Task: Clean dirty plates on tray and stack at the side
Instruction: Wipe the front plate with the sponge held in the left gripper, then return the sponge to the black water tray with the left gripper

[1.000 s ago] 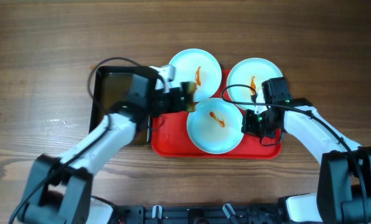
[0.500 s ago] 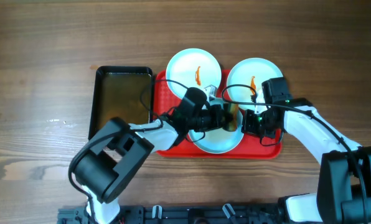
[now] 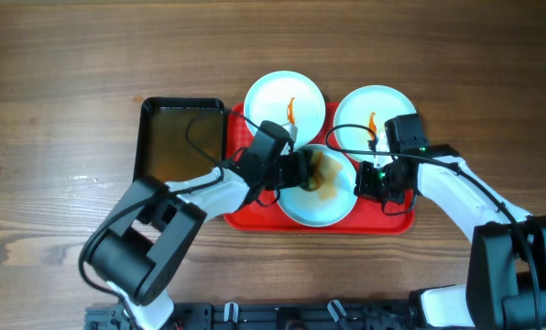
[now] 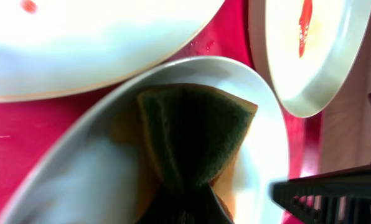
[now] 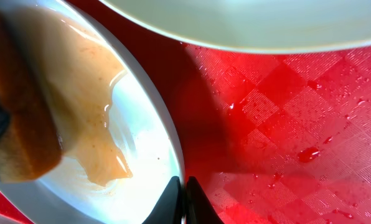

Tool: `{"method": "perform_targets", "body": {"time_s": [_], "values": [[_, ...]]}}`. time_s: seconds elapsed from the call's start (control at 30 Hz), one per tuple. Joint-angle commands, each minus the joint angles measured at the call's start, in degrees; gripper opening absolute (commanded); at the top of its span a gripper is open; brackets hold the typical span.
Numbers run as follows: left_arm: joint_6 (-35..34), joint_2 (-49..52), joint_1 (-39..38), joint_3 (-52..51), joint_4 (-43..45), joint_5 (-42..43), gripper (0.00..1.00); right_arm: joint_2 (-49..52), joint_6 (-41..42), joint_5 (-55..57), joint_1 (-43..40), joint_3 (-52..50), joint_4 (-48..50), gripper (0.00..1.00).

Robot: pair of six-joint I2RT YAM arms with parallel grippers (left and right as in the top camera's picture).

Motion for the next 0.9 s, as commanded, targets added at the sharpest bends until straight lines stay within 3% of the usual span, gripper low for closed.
{"method": "perform_targets", "body": {"time_s": [0.0, 0.13, 0.23, 0.4, 0.53, 0.77, 0.8, 0.83, 0.87], "values": [[9.5, -7.5, 0.6, -0.6, -1.5, -5.3, 0.04, 0.6, 0.3, -0.1, 0.2, 0.9, 0.0, 0.04], [10.1, -16.5, 1.2, -0.6, -7.8, -7.0, 0.04, 0.6, 0.2, -0.1, 0.2, 0.9, 0.0, 0.04], [15.7, -22.0, 3.6, -0.6, -15.6, -12.1, 0.04, 0.6, 0.2, -0.1, 0.2, 0.9, 0.1, 0.04], [19.6, -26.7, 15.8, -0.6, -23.4, -16.2, 0.04, 0.6, 0.2, -0.1, 0.2, 0.9, 0.1, 0.04], [26.8, -25.3, 25.7, -0.6, -31.5, -16.2, 0.04, 0.6, 0.3, -0.1, 0.2, 0.9, 0.1, 0.04], [30.1, -15.0, 27.6, -0.6, -33.9, -16.0, 0.04, 0.6, 0.3, -0.1, 0.2, 0.9, 0.0, 0.04], [30.1, -14.0, 27.6, -0.6, -33.8, -16.0, 0.11, 0.6, 0.3, -0.1, 0.2, 0.9, 0.1, 0.04], [30.5, -12.5, 27.6, -0.6, -33.5, -16.6, 0.35, 0.6, 0.3, -0.1, 0.2, 0.9, 0.1, 0.04], [30.5, -11.7, 27.6, -0.6, -33.0, -18.3, 0.42, 0.6, 0.3, -0.1, 0.2, 0.9, 0.1, 0.04]]}}
